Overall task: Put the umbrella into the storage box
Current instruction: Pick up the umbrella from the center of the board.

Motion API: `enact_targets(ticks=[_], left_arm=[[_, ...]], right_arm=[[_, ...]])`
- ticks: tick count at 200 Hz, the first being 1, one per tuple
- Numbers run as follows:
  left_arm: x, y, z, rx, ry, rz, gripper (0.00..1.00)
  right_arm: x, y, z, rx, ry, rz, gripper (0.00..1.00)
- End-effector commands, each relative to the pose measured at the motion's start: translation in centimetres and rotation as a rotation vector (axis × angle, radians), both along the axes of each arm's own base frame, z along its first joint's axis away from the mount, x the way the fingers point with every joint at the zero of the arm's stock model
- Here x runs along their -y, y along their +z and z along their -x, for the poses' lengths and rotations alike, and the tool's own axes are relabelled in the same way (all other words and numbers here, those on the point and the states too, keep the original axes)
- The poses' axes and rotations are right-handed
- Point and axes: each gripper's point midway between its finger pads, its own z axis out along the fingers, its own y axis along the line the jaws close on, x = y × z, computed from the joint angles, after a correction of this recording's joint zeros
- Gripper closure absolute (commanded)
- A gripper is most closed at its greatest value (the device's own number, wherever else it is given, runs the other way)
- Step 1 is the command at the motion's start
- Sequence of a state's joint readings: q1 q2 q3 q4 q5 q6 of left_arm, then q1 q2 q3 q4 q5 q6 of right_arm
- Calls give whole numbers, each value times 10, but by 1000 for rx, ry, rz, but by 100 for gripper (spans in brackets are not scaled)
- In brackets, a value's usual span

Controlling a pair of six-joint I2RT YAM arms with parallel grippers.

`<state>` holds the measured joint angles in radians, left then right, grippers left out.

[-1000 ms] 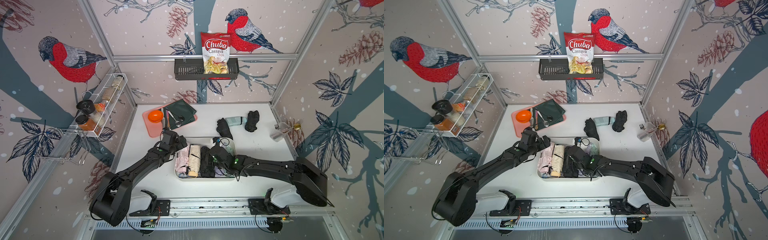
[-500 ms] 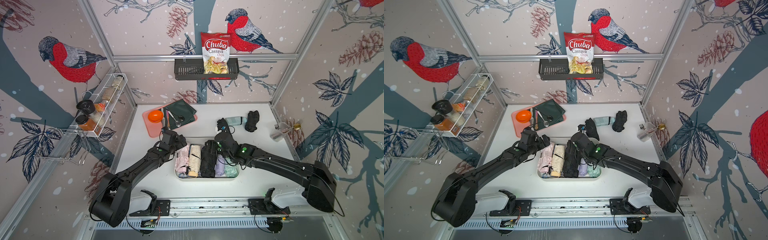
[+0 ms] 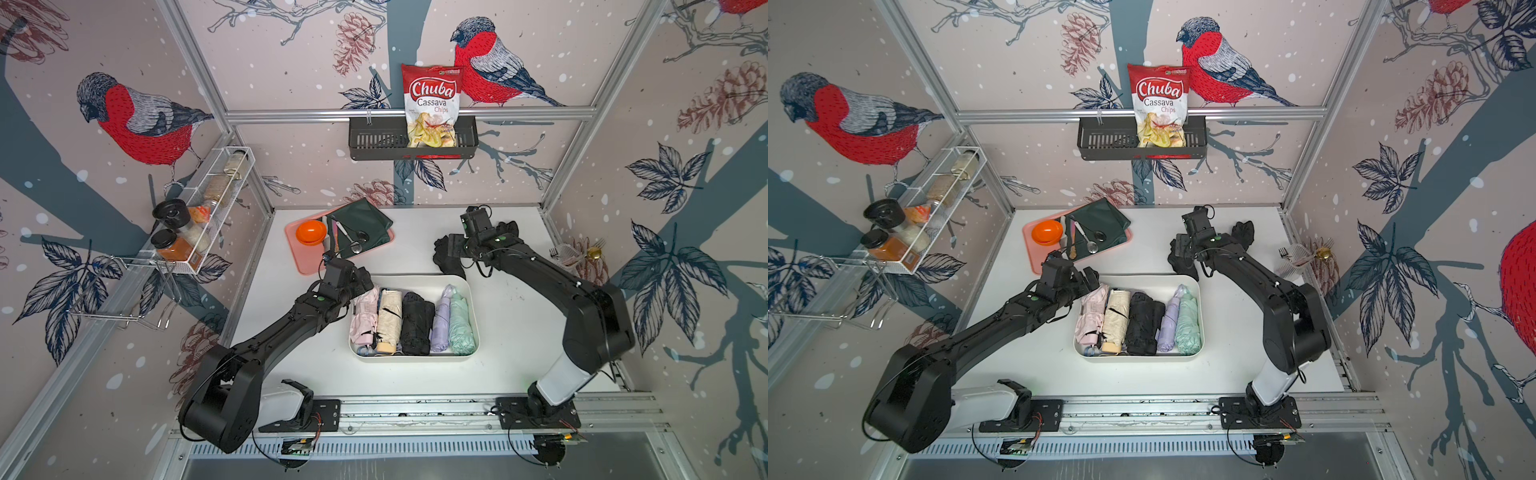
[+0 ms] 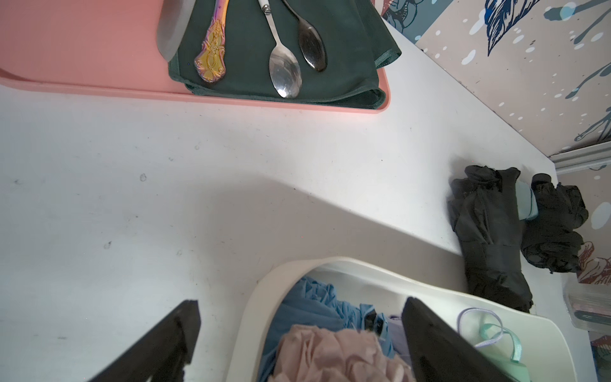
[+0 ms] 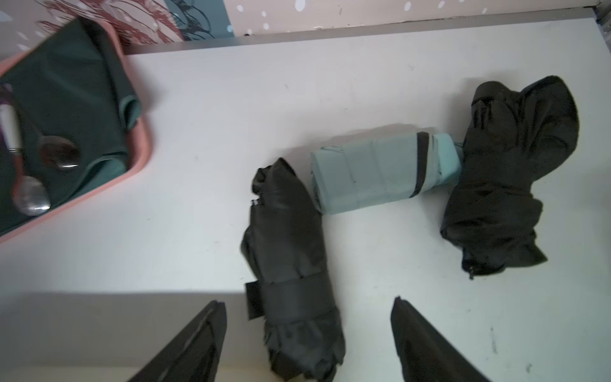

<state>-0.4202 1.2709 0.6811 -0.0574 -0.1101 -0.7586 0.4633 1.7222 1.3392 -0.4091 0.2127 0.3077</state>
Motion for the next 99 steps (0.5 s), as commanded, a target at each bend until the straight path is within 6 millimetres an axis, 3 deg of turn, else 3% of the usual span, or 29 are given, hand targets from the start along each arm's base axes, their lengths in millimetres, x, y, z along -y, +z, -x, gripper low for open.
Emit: enact_targets(ticks=[1,50,99], left_arm=[[-3,10,-6,43,17,-7,1],[-3,10,-7,43,20,-6,1],[-3,7,-8,34,23,-9,1]], right_arm=[[-7,-25,-4,-94,141,27,17],[-17,-58,-23,-161,231,41,11],[-20,-82,-40,-211,239,77,14]])
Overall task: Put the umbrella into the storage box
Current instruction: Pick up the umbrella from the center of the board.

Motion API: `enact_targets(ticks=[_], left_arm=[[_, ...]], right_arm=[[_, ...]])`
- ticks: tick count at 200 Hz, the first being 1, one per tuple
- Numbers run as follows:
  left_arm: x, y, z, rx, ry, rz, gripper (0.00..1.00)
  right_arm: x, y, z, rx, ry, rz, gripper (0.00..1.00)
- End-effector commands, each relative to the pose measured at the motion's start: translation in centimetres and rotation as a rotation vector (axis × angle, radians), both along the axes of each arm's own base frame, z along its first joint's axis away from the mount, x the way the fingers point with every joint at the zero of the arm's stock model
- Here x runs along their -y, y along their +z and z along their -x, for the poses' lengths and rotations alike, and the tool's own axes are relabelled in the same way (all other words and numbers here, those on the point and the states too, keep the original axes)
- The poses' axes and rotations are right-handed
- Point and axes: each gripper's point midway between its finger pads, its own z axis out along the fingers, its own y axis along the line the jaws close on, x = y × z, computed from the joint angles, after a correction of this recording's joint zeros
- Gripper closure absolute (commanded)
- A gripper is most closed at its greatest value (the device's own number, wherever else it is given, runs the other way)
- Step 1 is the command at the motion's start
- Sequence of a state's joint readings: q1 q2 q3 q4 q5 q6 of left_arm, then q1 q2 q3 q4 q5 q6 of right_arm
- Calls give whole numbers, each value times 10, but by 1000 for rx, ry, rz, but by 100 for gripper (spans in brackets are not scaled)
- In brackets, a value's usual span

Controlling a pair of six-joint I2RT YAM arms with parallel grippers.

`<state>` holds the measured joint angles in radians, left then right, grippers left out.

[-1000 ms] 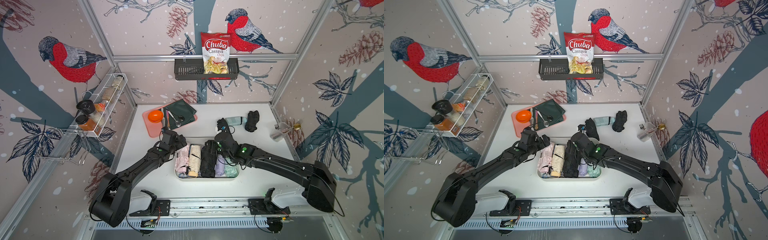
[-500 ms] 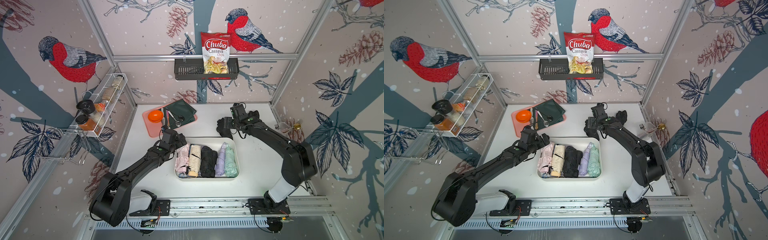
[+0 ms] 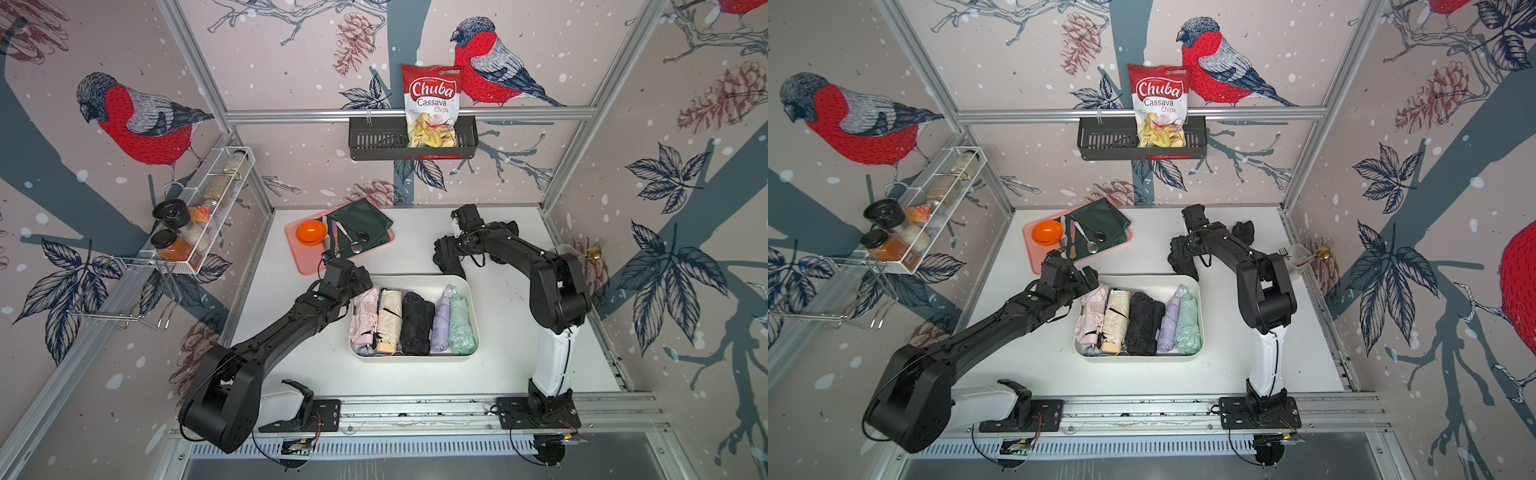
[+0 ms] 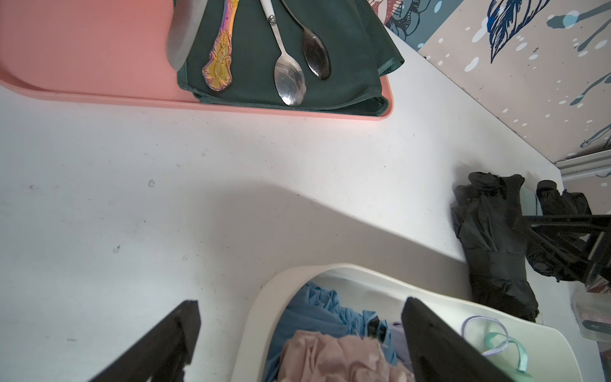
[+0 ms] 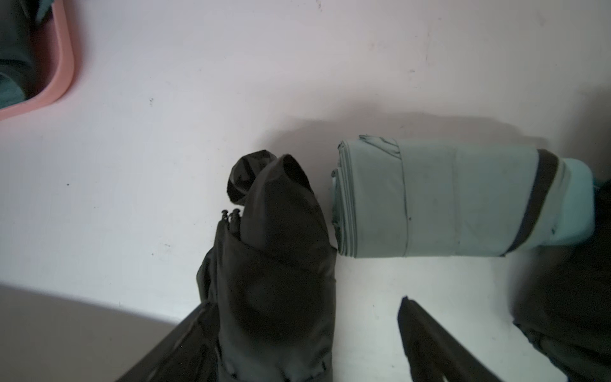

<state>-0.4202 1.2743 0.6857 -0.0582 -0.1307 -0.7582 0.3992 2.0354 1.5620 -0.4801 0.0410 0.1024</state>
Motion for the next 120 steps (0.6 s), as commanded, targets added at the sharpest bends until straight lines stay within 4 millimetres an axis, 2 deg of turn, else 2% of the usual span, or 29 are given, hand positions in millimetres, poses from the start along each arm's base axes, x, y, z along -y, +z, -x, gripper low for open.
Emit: enact_targets(ticks=[1,41,79,120], left_arm=[[0,6,-6,28,8,3,1],[-3,2,-6,16,16,-11,1],[-3,3,-5,18,15,-12,2],[-4,2,-4,16,17,-10,2]], right_arm=[[-5,-10,-1,-33,40,20,14],[-19,-19,-4,-52,72,11,22],[-32,-22,2,-64,101,8,27],[-32,-34,9,-100,109,23,28]])
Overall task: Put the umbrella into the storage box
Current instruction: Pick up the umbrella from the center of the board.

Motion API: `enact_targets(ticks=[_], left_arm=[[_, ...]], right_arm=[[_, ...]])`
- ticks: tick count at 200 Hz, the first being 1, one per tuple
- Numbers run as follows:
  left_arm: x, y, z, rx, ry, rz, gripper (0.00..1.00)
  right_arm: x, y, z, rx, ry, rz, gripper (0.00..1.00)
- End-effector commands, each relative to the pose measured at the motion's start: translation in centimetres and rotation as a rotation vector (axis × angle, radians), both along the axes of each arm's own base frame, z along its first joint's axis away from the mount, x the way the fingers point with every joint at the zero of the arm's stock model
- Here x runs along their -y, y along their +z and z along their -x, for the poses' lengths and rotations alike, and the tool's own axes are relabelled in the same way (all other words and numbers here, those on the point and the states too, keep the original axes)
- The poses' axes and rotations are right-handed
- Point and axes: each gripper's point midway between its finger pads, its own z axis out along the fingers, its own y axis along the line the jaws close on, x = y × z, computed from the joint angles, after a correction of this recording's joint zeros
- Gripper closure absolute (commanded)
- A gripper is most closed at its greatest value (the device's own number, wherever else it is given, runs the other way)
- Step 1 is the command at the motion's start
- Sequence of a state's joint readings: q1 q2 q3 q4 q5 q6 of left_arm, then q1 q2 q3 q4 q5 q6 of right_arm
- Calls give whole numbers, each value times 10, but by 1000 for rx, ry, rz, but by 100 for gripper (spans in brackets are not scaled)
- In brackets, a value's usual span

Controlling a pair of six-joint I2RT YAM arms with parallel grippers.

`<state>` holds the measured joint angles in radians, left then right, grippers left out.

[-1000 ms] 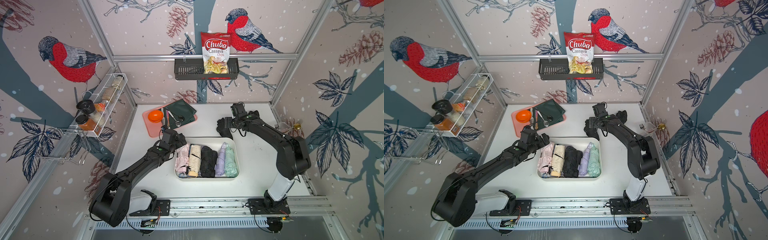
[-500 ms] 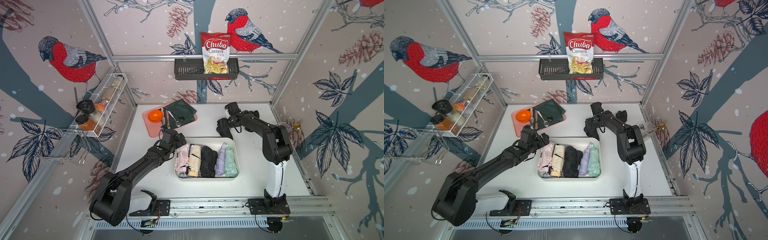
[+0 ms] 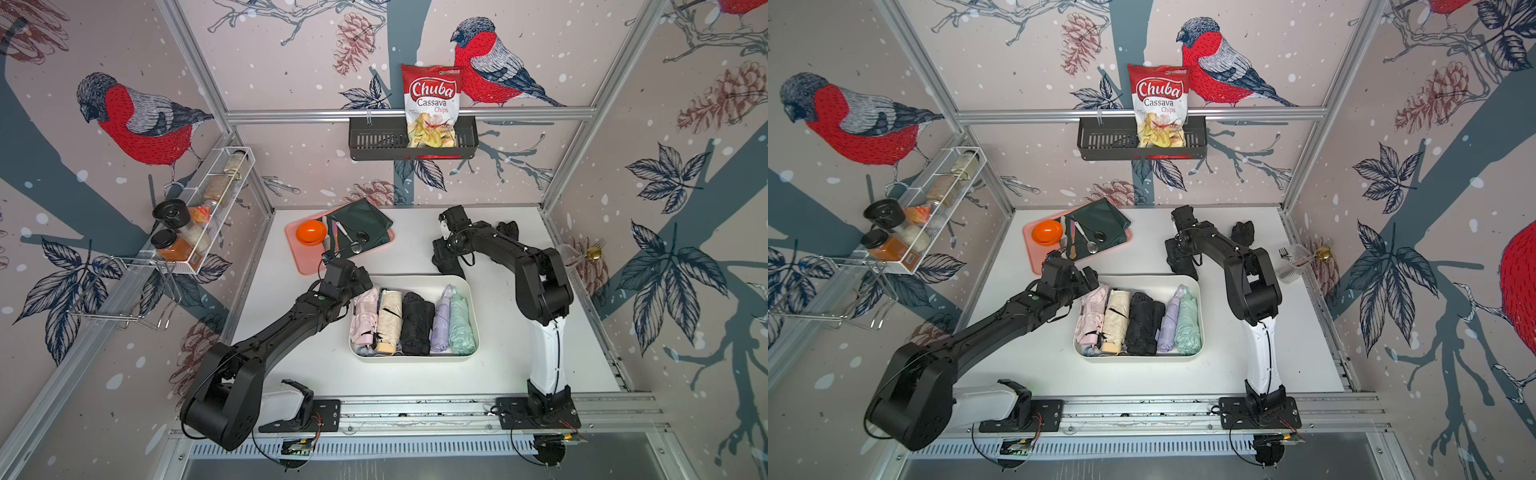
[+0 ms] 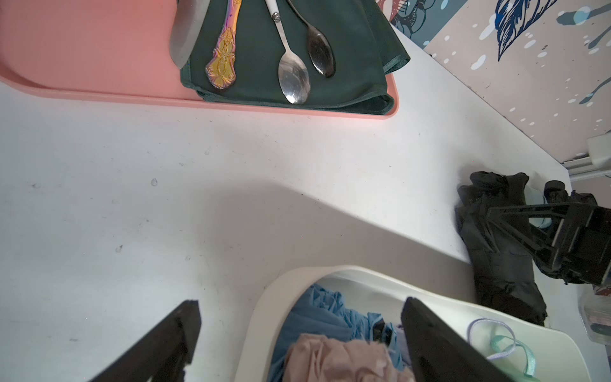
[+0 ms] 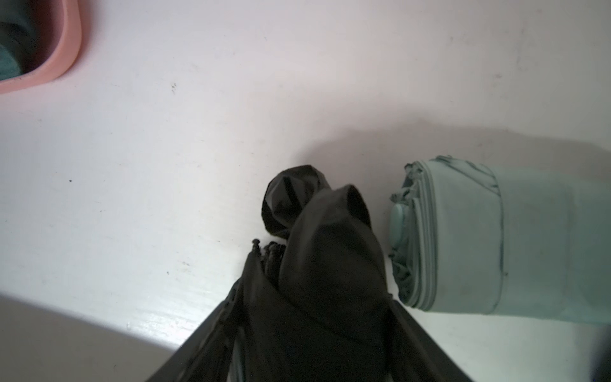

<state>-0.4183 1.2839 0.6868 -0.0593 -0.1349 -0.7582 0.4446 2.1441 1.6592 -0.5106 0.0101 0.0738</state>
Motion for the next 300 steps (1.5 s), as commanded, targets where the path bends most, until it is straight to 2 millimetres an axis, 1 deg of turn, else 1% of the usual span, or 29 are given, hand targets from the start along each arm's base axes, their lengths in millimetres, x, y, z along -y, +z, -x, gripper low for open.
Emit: enact_targets(ticks=[1,33,52,62,80,108,114,145,174,194,200,207,231,255,290,300], left_arm=[[-2,5,-4,24,13,-2,1],[-2,5,-3,21,13,-4,2],[-3,5,-3,22,11,-5,2],[-3,5,-3,22,12,-5,1],[-4,5,-2,24,16,-5,1],[-5,8,-3,32,21,-8,1],[-5,8,-3,34,21,-8,1],[-6,9,-2,40,24,-9,2],[-8,10,-1,46,31,-6,1],[-8,10,0,46,33,-3,1],[-8,10,0,47,33,-3,1],[-9,10,1,47,32,-3,1],[-8,10,1,47,31,3,1],[-8,10,2,48,30,7,1],[-8,11,2,55,33,9,1],[-9,12,2,59,34,10,1]], right_arm=[[1,-13,11,-58,24,20,28],[8,-26,10,-77,4,80,26],[8,-28,8,-74,6,103,26],[7,-25,6,-68,8,103,29],[2,-18,3,-52,16,104,42],[-4,7,-4,24,16,130,68],[-5,14,-6,44,14,135,73],[-2,56,-13,153,-42,144,78],[0,102,-8,254,-95,83,79],[-1,133,3,312,-120,25,79],[-2,138,6,320,-125,10,79],[-4,149,12,338,-128,-14,79],[-9,172,35,363,-149,-103,79],[-15,182,66,346,-156,-246,79],[-25,186,121,288,-152,-475,78],[-29,184,136,274,-157,-527,77]])
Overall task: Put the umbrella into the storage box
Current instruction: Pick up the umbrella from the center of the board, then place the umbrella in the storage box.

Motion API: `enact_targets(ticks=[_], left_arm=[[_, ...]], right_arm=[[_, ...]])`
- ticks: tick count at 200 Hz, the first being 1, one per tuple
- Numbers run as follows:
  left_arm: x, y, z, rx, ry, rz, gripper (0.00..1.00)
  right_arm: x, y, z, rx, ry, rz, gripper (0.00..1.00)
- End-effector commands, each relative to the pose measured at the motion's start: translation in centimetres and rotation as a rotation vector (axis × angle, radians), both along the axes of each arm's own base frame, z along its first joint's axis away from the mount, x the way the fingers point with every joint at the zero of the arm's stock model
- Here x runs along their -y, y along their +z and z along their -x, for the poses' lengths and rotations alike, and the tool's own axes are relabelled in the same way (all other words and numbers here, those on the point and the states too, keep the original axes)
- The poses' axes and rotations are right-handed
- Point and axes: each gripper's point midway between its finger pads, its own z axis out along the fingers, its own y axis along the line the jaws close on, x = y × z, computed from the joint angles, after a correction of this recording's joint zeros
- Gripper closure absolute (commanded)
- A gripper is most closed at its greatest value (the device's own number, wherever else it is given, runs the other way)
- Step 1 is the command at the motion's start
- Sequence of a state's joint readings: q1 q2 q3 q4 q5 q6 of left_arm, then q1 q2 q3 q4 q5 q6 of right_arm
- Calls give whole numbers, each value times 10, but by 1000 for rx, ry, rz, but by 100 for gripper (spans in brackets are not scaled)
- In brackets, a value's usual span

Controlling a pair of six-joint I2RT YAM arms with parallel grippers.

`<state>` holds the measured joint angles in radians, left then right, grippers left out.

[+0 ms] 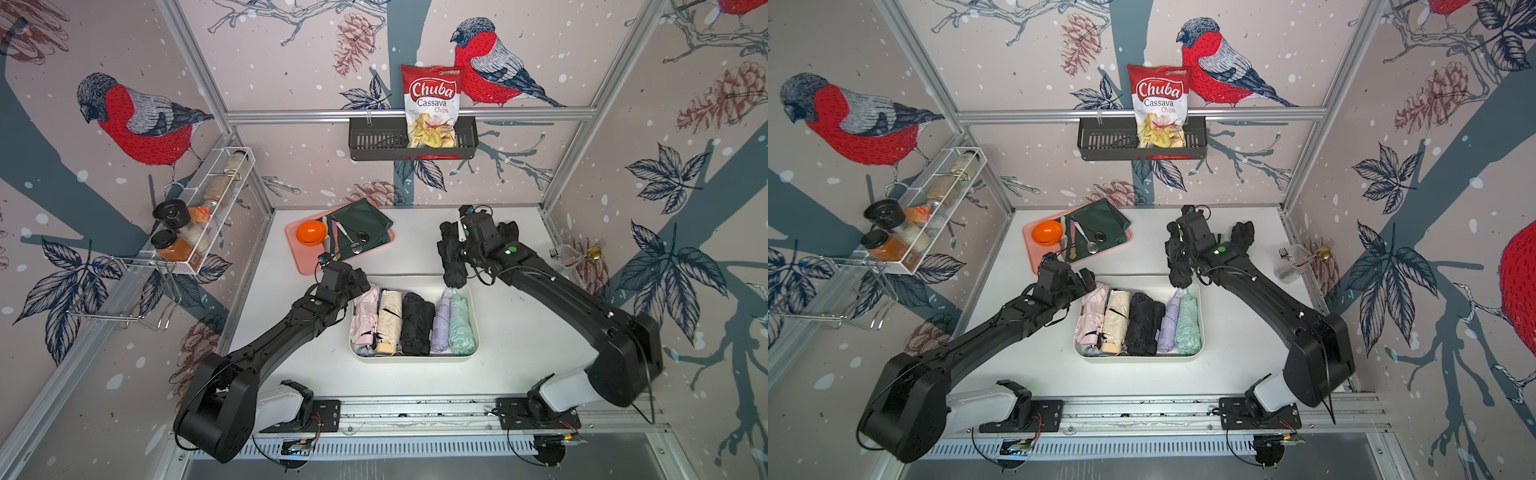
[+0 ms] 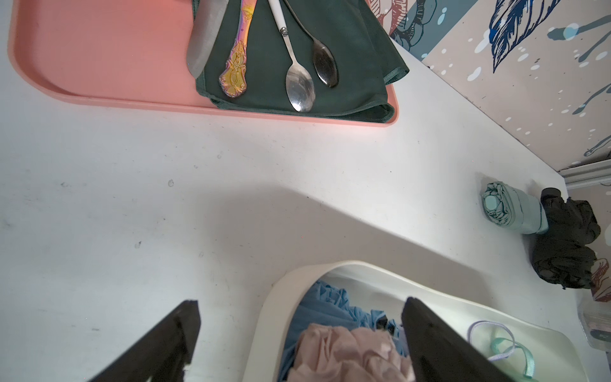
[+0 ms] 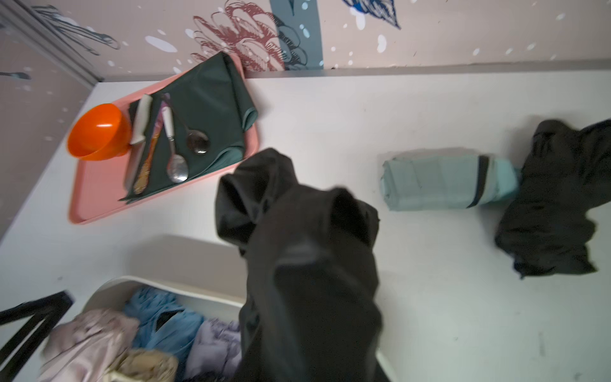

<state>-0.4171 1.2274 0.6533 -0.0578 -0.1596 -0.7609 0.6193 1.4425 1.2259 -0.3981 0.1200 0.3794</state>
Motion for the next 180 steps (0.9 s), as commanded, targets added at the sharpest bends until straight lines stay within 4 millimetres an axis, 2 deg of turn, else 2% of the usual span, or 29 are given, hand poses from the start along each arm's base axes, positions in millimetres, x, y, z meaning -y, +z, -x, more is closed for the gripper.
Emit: enact_targets(ticks=[1,47,70,122,180], left_arm=[[-1,7,-4,30,13,13,1],[-2,6,-3,33,17,16,1],[-2,6,-3,32,19,14,2],[-3,7,-3,32,18,14,1],[-1,7,-3,32,13,16,2]], right_arm=[[-22,17,22,4,10,-237,77],[-28,-6,79,-55,-35,-387,77],[-35,-19,98,-73,-36,-439,76],[-36,-50,118,-127,-82,-415,74],[-38,-74,121,-153,-90,-378,72]])
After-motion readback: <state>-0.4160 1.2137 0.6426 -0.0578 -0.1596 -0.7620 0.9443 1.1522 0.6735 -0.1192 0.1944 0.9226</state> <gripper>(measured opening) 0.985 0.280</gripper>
